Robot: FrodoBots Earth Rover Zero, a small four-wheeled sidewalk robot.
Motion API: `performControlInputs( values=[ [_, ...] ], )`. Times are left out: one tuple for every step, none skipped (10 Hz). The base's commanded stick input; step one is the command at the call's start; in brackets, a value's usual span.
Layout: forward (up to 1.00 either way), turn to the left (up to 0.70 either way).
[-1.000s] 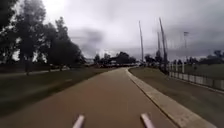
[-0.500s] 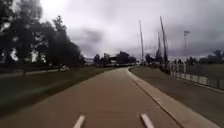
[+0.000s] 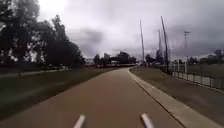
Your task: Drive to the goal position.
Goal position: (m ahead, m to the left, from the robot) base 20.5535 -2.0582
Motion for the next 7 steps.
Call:
performControlInputs(
  values=[
    [0.98, 0.01],
    [0.98, 0.01],
    [0.98, 0.01],
    [0.98, 0.01],
    [0.98, 0.01],
    [0.98, 0.01],
    [0.98, 0.01]
  ],
)
